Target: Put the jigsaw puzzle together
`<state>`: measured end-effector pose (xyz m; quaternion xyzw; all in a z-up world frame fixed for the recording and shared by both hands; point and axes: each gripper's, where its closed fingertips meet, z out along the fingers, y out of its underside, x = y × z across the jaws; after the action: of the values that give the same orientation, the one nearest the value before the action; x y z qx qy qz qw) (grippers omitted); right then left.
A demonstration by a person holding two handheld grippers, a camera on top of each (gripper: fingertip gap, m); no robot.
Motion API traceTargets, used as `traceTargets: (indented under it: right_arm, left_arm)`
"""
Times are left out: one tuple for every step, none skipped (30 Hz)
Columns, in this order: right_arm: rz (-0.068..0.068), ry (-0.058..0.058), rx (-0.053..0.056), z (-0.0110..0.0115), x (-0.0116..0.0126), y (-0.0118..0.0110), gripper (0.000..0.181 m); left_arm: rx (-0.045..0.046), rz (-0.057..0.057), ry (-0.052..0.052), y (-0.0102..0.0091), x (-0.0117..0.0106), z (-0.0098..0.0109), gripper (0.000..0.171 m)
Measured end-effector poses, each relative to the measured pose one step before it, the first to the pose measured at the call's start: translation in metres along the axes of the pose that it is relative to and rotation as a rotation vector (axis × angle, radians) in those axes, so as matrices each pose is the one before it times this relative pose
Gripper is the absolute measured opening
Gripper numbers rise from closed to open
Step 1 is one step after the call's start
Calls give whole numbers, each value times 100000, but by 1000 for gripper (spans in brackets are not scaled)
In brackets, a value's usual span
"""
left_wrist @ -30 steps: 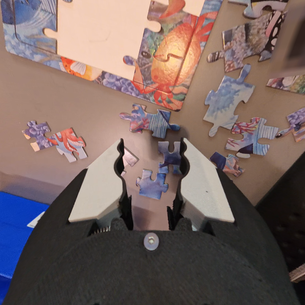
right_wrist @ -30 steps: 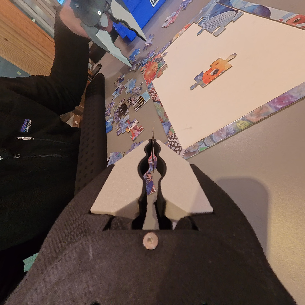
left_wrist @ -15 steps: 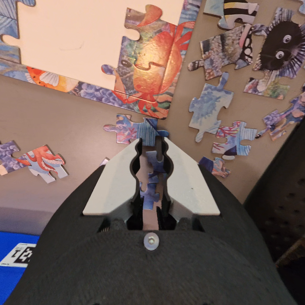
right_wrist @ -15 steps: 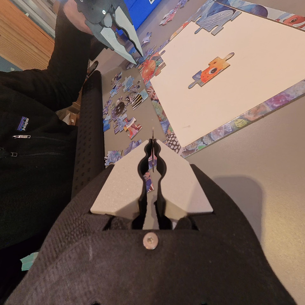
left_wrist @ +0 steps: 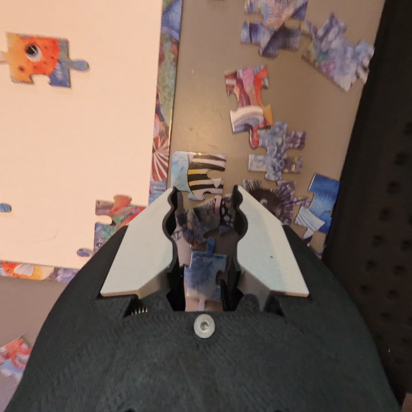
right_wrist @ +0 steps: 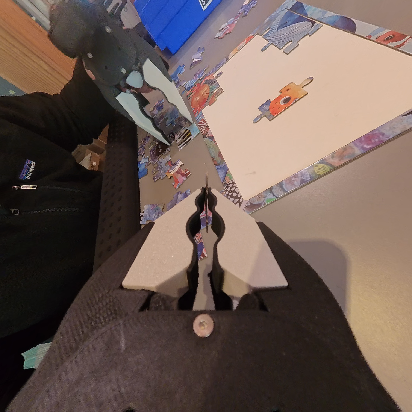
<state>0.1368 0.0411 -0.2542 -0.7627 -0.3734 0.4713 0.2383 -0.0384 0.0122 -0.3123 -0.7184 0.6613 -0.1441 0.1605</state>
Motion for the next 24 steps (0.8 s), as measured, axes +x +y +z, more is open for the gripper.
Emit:
traceTargets:
  right_arm:
    - [-241,68,32,-25,-38,-23,0]
    - [-238,105,-15,-15,-22,-19,0]
    - [-182,122,-11,-10,-10,-19,0]
    - [-103,97,46,-1,-6,-25,0]
    - [-96,-17,52,4,-17,-19,0]
    - [-89,5,-21,12,-12,-5,0]
    - [-21,82,-83,21,10,25,0]
    - [-3,109,-85,17,23,6,0]
    - [-52,29,-30,11,10,8,0]
    - [-79,3,9,0,-2,5,0]
    - [-63,105,39,-24,14,-13,0]
    - [-105,158,124,-32,6,-17,0]
    - [-122,112,151,-48,-7,-31,0]
    - [-117,169,165,-56,4,-30,0]
    - [-83,216,119,-55,21,-22,0]
    - [-7,346,87,-65,45,-21,0]
    - [31,492,-51,-53,76,17,0]
    - [45,515,-300,-39,67,55,0]
    - [96,592,-497,-35,81,93,0]
    - [119,545,-635,-32,67,122,0]
    - [146,220,-453,-54,32,111,0]
    - [250,303,-127,-70,68,55,0]
    - [218,519,-302,-64,94,72,0]
    - [82,434,-563,-38,90,108,0]
  left_arm:
    - [2326,-1868,1538,-429,150,126,47]
    - [1087,-1038,1253,-325,193,79,46]
    - [440,608,-225,-292,131,88,47]
    - [1357,1668,-1108,-522,132,72,47]
    - [1653,1437,-134,-662,315,41,47]
    - [1838,1256,190,-734,358,13,48]
    - [1539,698,399,-730,353,55,50]
    - [1337,510,1000,-682,459,165,52]
    - [1215,1050,866,-614,469,265,52]
    - [61,1243,332,-396,413,322,54]
    - [-149,677,-777,-341,202,324,56]
    - [908,625,-750,-441,207,268,56]
    - [184,704,616,-321,403,266,57]
    - [-729,904,-453,-171,205,188,61]
    - [-1649,1087,-2271,0,-172,98,63]
    - [-2839,1392,-3445,265,-479,79,62]
    - [-2259,405,-2111,337,-431,98,61]
    - [-425,-1645,-30,179,-297,58,59]
    - [597,-2099,763,122,-244,-49,59]
    - [295,-1175,669,160,-192,-160,61]
    - [190,-657,-592,106,-235,-285,62]
    - [544,-133,-286,-48,-27,-346,62]
    - [812,261,1451,-167,402,-314,62]
    - [1182,261,2539,-273,659,-185,61]
